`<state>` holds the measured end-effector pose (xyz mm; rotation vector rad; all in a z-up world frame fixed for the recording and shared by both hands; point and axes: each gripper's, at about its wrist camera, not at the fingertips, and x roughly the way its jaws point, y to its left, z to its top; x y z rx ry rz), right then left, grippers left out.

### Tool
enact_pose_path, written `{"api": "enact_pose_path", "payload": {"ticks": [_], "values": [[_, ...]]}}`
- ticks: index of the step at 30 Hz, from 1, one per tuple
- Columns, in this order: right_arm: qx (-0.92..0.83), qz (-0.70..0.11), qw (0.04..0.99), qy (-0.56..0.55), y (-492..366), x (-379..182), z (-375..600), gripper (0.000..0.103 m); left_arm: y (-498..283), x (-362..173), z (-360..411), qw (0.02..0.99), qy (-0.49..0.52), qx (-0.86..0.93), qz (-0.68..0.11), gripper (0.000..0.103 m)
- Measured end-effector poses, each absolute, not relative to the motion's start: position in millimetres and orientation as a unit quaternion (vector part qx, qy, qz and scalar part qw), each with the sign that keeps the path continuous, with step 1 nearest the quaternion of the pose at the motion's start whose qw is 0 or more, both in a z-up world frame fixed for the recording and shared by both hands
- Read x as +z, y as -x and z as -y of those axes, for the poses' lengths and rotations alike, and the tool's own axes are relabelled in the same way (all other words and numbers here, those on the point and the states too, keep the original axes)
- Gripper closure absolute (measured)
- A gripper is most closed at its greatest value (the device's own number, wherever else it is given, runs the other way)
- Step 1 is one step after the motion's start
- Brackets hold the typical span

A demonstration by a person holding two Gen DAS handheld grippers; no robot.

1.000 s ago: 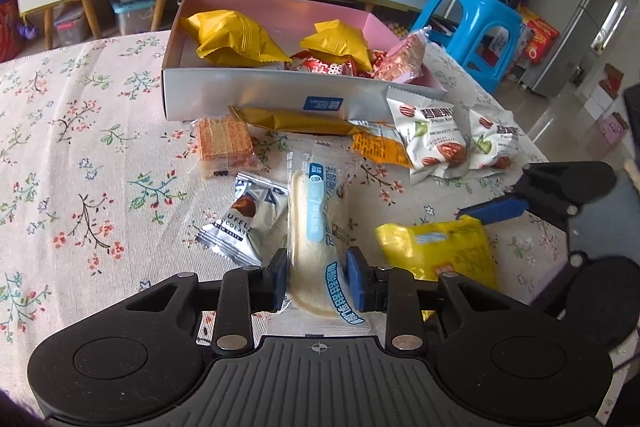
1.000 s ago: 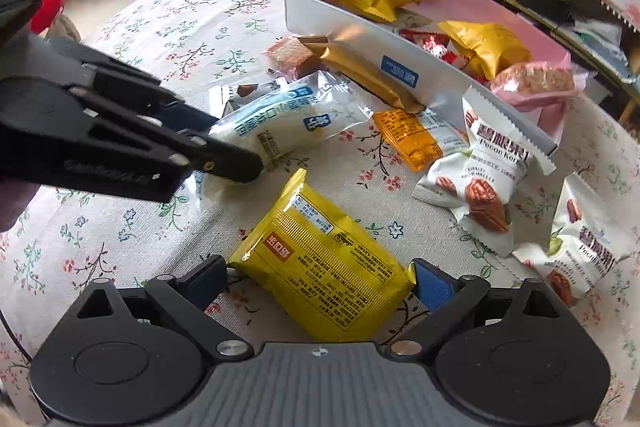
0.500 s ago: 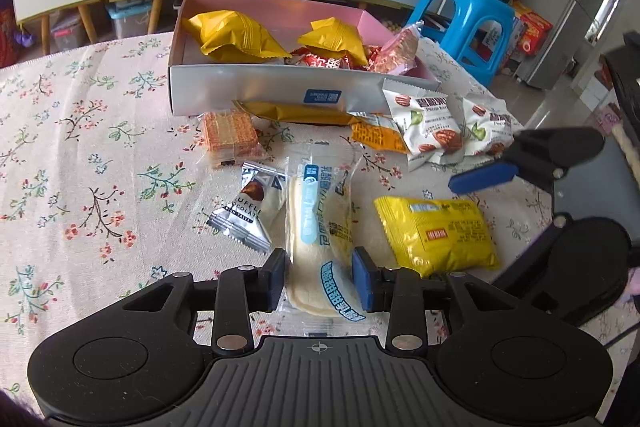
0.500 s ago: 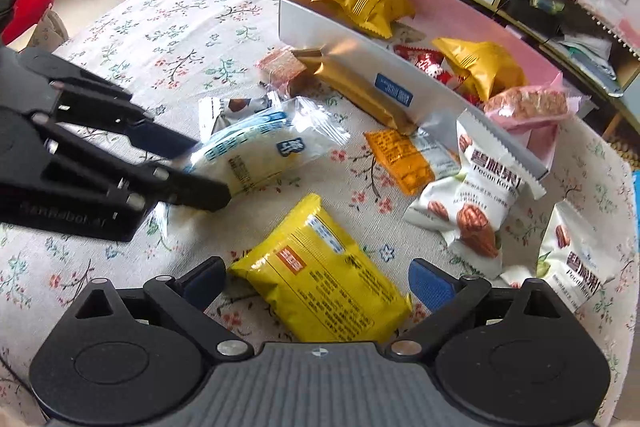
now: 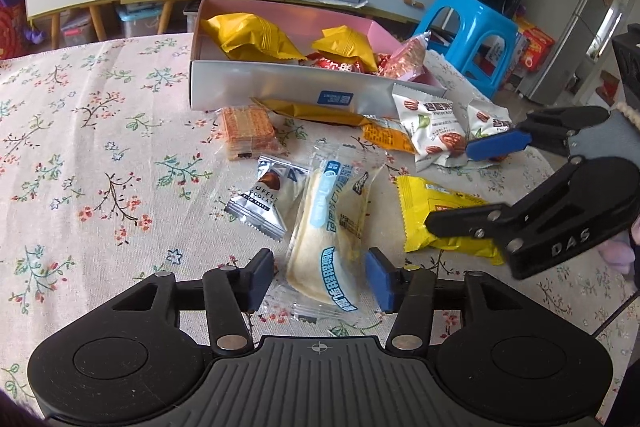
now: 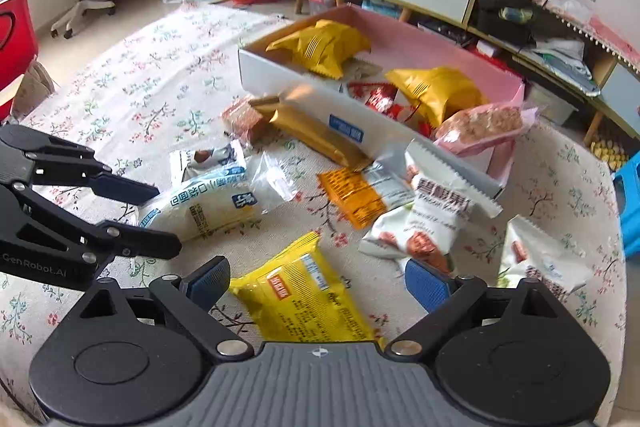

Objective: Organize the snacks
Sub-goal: 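Grasp the clear milk bread bag with the left tool, then grasp the yellow biscuit packet with the right tool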

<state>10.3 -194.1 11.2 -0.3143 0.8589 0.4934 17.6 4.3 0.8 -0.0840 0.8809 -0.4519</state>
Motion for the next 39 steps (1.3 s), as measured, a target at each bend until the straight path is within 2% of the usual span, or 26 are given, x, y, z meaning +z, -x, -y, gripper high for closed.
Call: {"api": "enact_pose_path", "payload": {"ticks": [6,16,19,22,25,30,31,35,39], "values": [[0.259,-0.397,0.87,0.133,-5.9,14.2,204.7,0.019,-18.3,4.3,-3.1,0.88,0.044,-0.229,-0.413,0.053],[0.292,-0.405,0.844,0.196,5.4,-12.2,200.7,0.02,-22.9,2.4,7.3,0.868,0.022,-0.248,-0.429,0.053],[0.296,-0.403,0.845,0.186,4.0,-13.0,204.1,0.02,-21.9,1.6,11.3,0.867,0.007,-0.254,-0.428,0.054],[0.299,-0.401,0.848,0.178,2.9,-13.7,207.0,0.023,-20.2,1.2,14.9,0.869,-0.007,-0.256,-0.424,0.055],[0.304,-0.398,0.849,0.169,2.0,-13.2,208.9,0.031,-20.1,0.5,17.5,0.87,-0.014,-0.257,-0.421,0.055],[0.309,-0.393,0.852,0.158,3.0,-8.9,208.7,0.058,-17.7,-0.7,22.7,0.873,-0.031,-0.258,-0.412,0.058],[0.309,-0.392,0.853,0.157,3.5,-8.1,208.8,0.06,-16.9,-1.0,23.7,0.875,-0.036,-0.256,-0.41,0.06],[0.304,-0.389,0.856,0.155,6.7,-7.0,209.0,0.062,-16.6,-0.3,24.4,0.877,-0.041,-0.251,-0.408,0.072],[0.303,-0.387,0.857,0.155,9.1,-4.9,211.3,0.063,-17.8,1.4,25.5,0.874,-0.035,-0.251,-0.415,0.077]]}}
